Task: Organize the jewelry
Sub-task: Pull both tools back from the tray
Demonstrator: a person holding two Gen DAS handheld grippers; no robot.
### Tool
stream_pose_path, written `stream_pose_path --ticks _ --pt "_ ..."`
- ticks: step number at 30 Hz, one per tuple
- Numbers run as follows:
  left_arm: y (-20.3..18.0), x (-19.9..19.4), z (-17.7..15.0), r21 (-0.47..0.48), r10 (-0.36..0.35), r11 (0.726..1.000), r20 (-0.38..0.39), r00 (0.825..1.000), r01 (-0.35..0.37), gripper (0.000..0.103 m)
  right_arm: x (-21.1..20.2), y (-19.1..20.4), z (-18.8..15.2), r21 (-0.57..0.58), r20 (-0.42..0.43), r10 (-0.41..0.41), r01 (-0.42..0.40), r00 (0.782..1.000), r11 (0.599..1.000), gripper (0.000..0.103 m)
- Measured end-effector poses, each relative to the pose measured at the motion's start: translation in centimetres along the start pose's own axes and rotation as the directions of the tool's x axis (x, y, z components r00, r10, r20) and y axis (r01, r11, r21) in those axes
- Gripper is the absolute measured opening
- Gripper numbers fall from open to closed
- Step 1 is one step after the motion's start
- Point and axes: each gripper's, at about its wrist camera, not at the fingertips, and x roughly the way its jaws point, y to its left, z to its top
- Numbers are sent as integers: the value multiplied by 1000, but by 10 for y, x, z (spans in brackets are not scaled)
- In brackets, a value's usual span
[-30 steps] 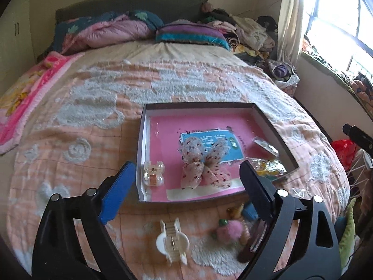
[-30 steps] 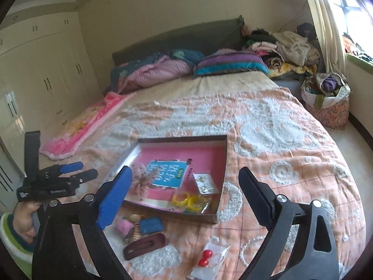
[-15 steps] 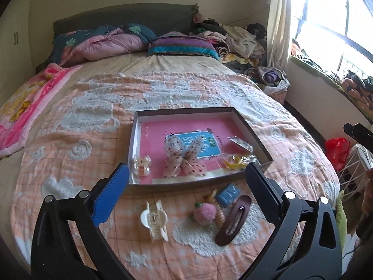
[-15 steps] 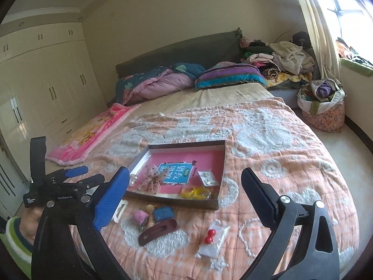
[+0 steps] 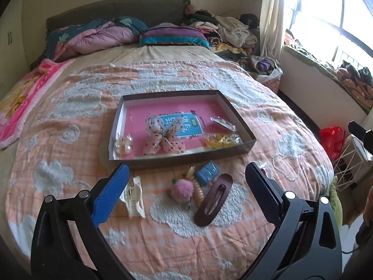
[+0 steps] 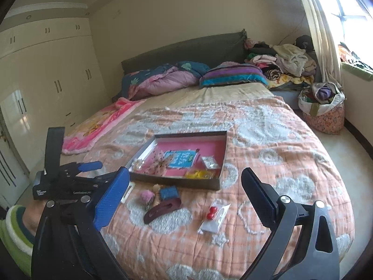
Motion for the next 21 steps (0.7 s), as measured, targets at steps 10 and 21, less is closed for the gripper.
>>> stream_pose_path --ticks 10,21 --pt "-9 0 -17 41 23 999 -44 999 -21 93 15 22 -39 -37 -96 40 -44 995 998 96" --pt "-16 16 -35 68 29 997 -101 994 -22 93 35 24 -57 -28 -153 59 -64 986 998 96"
